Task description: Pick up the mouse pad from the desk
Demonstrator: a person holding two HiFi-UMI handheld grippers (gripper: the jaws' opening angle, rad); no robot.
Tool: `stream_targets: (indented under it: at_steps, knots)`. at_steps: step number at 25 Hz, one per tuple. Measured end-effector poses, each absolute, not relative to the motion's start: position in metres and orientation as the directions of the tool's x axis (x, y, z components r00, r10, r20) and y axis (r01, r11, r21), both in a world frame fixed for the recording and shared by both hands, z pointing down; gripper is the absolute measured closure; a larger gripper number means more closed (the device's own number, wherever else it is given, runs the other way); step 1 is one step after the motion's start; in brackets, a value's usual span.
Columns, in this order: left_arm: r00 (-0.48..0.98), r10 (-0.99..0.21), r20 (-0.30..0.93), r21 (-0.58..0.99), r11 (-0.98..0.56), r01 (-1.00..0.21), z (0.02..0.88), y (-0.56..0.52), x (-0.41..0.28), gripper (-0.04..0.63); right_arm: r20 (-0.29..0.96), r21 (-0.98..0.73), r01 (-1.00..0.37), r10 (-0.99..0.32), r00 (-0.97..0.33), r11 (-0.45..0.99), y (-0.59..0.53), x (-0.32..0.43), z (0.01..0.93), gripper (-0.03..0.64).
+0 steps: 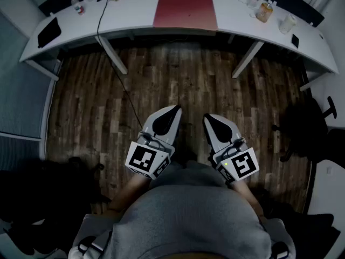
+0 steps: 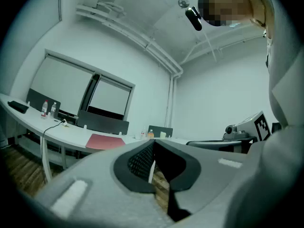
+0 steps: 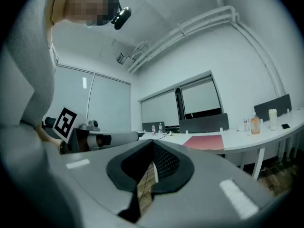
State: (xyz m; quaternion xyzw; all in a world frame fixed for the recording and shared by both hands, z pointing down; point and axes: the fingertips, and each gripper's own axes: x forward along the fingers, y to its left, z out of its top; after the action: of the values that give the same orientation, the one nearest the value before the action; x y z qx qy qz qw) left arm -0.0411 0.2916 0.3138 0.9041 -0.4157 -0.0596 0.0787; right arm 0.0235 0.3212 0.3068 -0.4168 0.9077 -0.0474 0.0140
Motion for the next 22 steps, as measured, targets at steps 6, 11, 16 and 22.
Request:
stream_targets:
  at_steps: [6,11,16,22]
  knots:
    - [0.644,-0.764,-0.040,0.178,-0.639,-0.748,0.313,0.287,-0.040,0.595,0.035,-0.085,-0.759,-0.760,-0.650,0.645,0.316,0.033,0.319,0.617]
    - [0.618,-0.786,-0.017,0.183,-0.610,-0.771,0.316,0.283,-0.052,0.595,0.033,-0.101,-0.755,-0.757,-0.653,0.647,0.310,0.026,0.320,0.616]
    - [0.594,-0.804,-0.027,0.184,-0.588,-0.787,0.317,0.281,-0.065,0.595,0.056,-0.090,-0.788,-0.787,-0.614,0.609,0.305,0.027,0.327,0.615]
    - [0.589,-0.808,-0.024,0.193,-0.582,-0.790,0.320,0.277,-0.076,0.595,0.069,-0.101,-0.819,-0.818,-0.571,0.564,0.300,0.030,0.333,0.615]
